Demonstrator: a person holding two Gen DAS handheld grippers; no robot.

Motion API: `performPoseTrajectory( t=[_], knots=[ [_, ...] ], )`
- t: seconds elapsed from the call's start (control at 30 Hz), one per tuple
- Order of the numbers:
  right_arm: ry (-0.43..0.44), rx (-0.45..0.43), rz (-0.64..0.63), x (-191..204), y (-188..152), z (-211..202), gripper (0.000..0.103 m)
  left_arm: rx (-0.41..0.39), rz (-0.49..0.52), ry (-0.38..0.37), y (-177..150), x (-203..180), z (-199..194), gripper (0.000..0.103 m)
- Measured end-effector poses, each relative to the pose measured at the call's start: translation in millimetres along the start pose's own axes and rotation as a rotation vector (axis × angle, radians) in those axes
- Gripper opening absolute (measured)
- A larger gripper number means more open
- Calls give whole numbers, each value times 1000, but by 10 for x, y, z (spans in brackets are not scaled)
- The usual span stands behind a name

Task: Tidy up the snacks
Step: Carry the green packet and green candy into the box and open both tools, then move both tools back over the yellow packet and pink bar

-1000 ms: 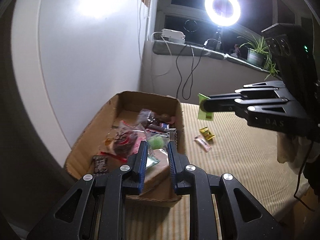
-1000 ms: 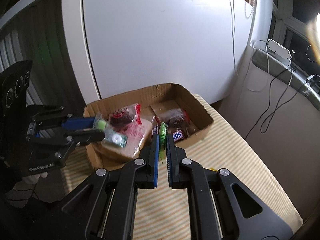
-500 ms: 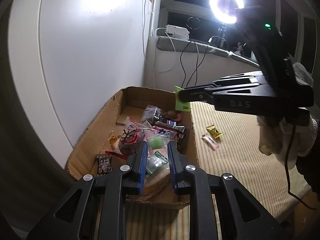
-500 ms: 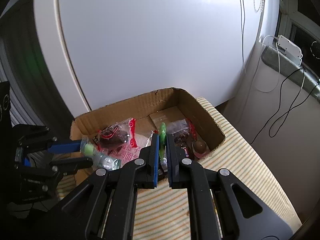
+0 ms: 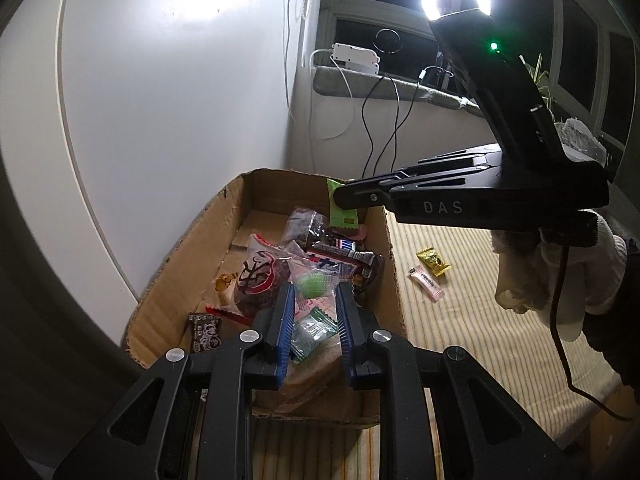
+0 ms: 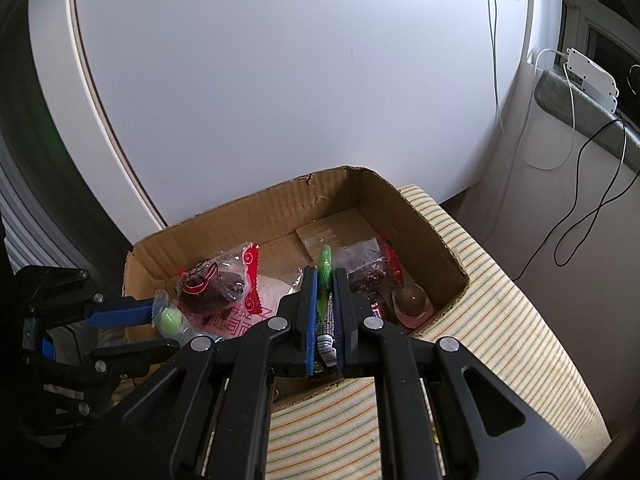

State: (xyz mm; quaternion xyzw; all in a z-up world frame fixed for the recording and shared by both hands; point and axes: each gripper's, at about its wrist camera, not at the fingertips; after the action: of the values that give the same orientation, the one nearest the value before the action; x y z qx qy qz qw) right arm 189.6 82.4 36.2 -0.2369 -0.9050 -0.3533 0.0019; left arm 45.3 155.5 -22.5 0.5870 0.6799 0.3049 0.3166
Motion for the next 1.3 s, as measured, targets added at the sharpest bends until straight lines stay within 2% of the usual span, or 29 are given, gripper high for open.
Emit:
performPoseTrajectory(
  t=[0.1, 0.13, 0.2, 0.27, 0.33, 0.4, 0.5, 0.57, 0.7, 1.0, 1.3],
  knots=[
    [4, -1, 2, -6, 2, 10, 7, 1, 1, 4, -1, 0, 9, 20],
    [3, 2, 3, -7, 5, 11, 10, 0, 0, 6, 0, 3, 11, 20],
    [-8, -1, -1, -1, 9, 4, 22, -1, 0, 10, 1, 5, 6, 22],
    [-12, -8, 0, 3, 13, -13, 41, -2, -1, 14, 1, 11, 4, 23],
    [-12, -17, 5, 2, 19, -33, 53, -4, -3, 19, -1, 16, -3, 36],
    [-13, -24, 4, 6, 24, -50, 61, -8, -2, 25, -3, 17, -16, 42],
    [-27, -30, -4, 27, 29, -74, 77, -16, 3, 36, -3, 11, -33, 58],
    [-31, -42, -3, 34, 30, -108, 90, -22, 6, 41, 1, 5, -49, 62],
    [-18, -55, 13, 18, 35, -171, 93, -26, 15, 52, 5, -22, -71, 68],
    [-57, -46, -6, 9, -29, -287, 94, -34, 25, 45, 17, -112, -110, 68],
    [-67, -62, 23, -233, -205, -579, 94, -35, 41, 14, 32, -371, -117, 68]
  ],
)
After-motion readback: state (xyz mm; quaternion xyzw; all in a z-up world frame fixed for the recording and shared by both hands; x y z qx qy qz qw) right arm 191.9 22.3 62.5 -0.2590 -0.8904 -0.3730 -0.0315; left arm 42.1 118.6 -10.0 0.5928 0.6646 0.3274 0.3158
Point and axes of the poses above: each gripper's, at about its wrist camera, not at the fingertips, and z roughly the way its jaws point, x to its left, y to its top, and after that the axes turned 4 degrees about y, right-handed
